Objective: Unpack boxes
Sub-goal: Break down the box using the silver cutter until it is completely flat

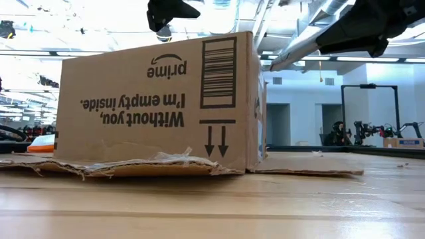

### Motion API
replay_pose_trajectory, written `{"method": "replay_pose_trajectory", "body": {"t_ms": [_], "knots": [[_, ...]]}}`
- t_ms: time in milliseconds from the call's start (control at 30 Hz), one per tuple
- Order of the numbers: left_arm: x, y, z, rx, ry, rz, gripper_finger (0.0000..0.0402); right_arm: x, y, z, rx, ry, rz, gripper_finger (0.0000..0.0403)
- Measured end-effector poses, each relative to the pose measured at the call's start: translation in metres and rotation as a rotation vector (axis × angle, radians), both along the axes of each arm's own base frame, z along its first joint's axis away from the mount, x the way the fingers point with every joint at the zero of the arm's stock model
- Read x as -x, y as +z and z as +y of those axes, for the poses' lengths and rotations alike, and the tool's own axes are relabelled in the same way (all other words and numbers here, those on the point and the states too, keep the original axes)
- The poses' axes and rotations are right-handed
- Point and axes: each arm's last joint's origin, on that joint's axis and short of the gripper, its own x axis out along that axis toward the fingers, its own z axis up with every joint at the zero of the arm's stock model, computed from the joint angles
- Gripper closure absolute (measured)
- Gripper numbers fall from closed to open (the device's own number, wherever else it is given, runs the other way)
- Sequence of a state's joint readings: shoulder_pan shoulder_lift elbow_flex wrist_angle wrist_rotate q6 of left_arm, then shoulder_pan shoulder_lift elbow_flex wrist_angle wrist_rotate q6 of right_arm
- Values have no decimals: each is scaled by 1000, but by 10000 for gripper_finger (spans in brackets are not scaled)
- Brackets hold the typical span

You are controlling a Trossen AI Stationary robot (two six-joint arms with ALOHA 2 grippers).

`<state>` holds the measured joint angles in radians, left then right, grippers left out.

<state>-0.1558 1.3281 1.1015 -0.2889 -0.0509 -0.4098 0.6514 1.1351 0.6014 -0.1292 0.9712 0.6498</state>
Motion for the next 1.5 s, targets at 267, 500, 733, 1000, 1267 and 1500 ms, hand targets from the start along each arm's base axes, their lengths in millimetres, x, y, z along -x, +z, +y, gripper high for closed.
{"method": "replay_pose_trajectory", "body": {"t_ms": [267,500,733,1000,1267,1500], "knots": [[3,0,-15,17,-42,1,164,-6,-1,-6,-28,41,38,302],[12,-17,-69,-76,-132,80,164,-7,-1,-7,-48,63,52,304],[-8,-53,-90,-385,-134,241,164,-8,-1,-7,-58,78,59,305],[-38,-65,-87,-455,-130,305,164,-7,-2,-7,-59,84,68,307],[-46,-65,-69,-443,-77,318,164,-7,-2,-3,-114,159,83,307],[-50,-66,-58,-443,-48,328,164,-9,0,2,-187,265,90,309]]}}
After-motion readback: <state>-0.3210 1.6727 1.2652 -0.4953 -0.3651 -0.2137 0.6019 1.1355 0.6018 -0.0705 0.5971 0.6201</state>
